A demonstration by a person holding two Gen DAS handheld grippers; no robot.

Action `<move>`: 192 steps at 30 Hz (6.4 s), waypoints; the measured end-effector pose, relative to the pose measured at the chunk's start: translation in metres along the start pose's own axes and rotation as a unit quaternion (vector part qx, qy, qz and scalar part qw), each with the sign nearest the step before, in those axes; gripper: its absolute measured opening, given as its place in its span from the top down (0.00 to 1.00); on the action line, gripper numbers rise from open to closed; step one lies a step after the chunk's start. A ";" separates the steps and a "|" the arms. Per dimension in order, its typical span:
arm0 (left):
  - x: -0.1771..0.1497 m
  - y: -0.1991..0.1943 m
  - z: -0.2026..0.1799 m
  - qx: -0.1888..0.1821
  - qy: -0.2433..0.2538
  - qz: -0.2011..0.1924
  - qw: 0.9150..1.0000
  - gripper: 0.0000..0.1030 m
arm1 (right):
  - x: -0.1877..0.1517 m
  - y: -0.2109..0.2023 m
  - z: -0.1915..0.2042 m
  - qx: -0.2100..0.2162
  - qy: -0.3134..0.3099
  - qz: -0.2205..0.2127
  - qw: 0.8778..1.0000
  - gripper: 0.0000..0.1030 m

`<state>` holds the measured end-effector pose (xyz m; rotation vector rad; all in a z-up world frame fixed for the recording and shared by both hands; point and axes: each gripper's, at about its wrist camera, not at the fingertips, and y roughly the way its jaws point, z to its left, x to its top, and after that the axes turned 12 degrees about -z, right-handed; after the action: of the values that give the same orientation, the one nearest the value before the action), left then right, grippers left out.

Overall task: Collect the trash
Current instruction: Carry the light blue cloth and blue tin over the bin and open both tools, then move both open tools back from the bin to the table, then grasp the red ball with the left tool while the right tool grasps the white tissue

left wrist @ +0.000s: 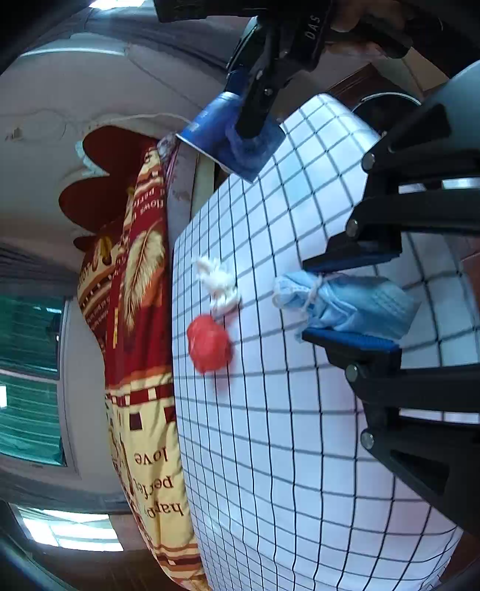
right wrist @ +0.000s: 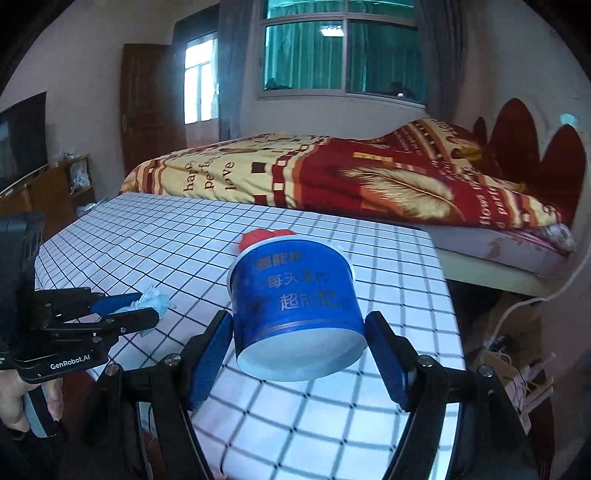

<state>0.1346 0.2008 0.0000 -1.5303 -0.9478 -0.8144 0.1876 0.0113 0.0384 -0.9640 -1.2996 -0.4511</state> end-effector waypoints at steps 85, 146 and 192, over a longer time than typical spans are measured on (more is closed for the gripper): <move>-0.200 0.133 -0.301 -0.196 0.123 0.229 0.945 0.01 | -0.328 -0.142 -0.254 -0.258 0.181 0.287 0.905 0.00; -0.091 0.016 -0.228 -0.090 0.115 0.070 0.987 0.00 | -0.173 -0.172 -0.160 -0.255 0.108 0.141 0.951 0.00; 0.011 0.044 0.041 0.091 -0.029 0.010 0.995 0.01 | -0.011 0.067 -0.001 -0.026 -0.005 0.061 0.998 0.07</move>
<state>0.1791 0.2396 -0.0157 -1.4091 -1.0193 -0.6528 0.2362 0.0451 0.0049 -1.0837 -1.2355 -0.3889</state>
